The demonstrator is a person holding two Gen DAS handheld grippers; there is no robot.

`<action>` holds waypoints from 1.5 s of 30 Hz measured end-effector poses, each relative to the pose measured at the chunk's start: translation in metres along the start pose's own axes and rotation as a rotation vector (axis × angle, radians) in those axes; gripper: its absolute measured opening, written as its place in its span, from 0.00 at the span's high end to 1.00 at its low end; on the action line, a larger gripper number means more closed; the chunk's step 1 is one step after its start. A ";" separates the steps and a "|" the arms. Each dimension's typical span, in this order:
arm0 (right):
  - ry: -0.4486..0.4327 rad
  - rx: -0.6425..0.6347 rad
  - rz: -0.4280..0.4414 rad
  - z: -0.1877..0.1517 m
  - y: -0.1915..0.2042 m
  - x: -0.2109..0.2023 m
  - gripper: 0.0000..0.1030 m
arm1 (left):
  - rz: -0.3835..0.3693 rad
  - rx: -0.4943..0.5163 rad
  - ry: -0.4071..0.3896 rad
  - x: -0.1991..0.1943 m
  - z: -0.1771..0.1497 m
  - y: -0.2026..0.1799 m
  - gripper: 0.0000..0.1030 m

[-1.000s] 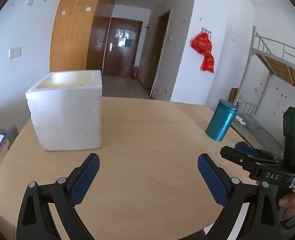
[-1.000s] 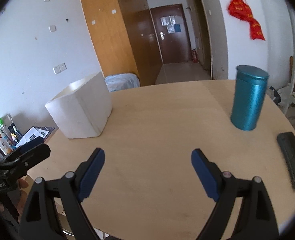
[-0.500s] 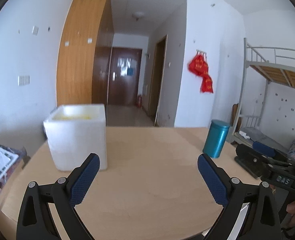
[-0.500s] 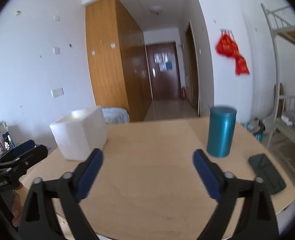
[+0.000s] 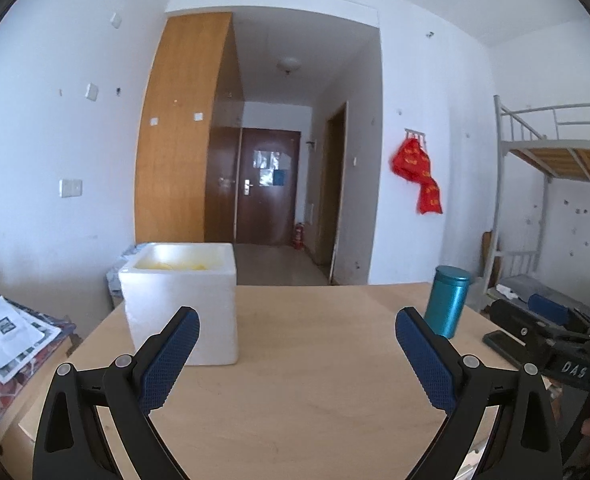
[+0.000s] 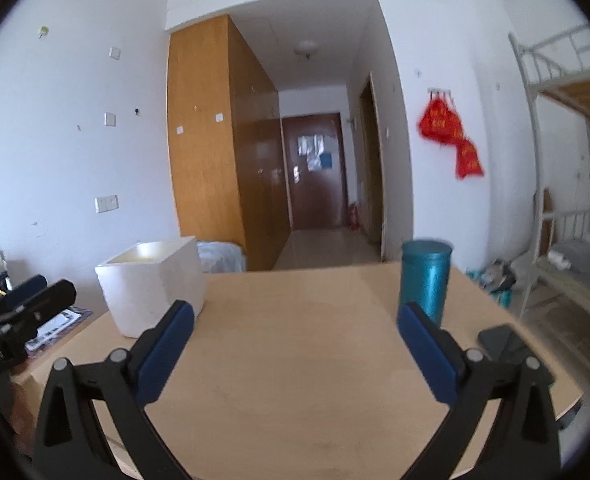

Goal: Organize soft objects

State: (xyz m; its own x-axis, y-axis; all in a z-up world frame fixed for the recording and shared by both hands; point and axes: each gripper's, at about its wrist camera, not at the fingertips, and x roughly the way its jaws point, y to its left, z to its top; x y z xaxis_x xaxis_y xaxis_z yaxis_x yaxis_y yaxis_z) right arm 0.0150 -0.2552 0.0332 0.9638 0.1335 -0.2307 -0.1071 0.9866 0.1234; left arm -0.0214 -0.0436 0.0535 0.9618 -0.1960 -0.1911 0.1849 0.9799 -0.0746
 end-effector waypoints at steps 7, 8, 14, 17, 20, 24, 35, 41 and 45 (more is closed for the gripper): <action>-0.009 -0.036 -0.003 -0.002 0.008 -0.004 0.00 | -0.018 0.001 -0.001 -0.002 0.004 -0.001 0.04; -0.007 -0.040 -0.006 -0.003 0.009 -0.004 0.00 | -0.022 -0.004 0.000 -0.003 0.003 -0.001 0.04; -0.009 -0.039 -0.011 -0.002 0.007 -0.003 0.00 | -0.016 -0.004 0.012 -0.001 0.002 -0.002 0.04; -0.008 -0.037 -0.012 -0.002 0.007 -0.002 0.00 | -0.011 -0.005 0.010 -0.001 0.002 -0.002 0.04; -0.003 -0.037 -0.014 -0.003 0.007 -0.002 0.00 | -0.009 -0.005 0.020 0.001 0.001 -0.001 0.04; 0.000 -0.041 -0.017 -0.003 0.009 -0.001 0.00 | 0.000 -0.004 0.027 0.003 0.001 0.000 0.04; 0.018 -0.049 -0.022 -0.004 0.012 0.001 0.00 | 0.007 -0.012 0.029 0.005 0.001 0.001 0.04; 0.025 -0.029 -0.020 -0.004 0.008 0.003 0.00 | 0.006 -0.010 0.029 0.005 0.001 0.002 0.04; 0.030 -0.031 -0.022 -0.004 0.008 0.005 0.00 | 0.006 -0.016 0.034 0.007 0.000 0.003 0.04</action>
State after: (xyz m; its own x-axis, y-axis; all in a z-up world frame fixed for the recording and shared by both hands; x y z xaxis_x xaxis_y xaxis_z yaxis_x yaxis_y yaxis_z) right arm 0.0177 -0.2467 0.0288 0.9583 0.1136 -0.2622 -0.0934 0.9917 0.0882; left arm -0.0144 -0.0420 0.0525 0.9554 -0.1912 -0.2250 0.1753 0.9805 -0.0887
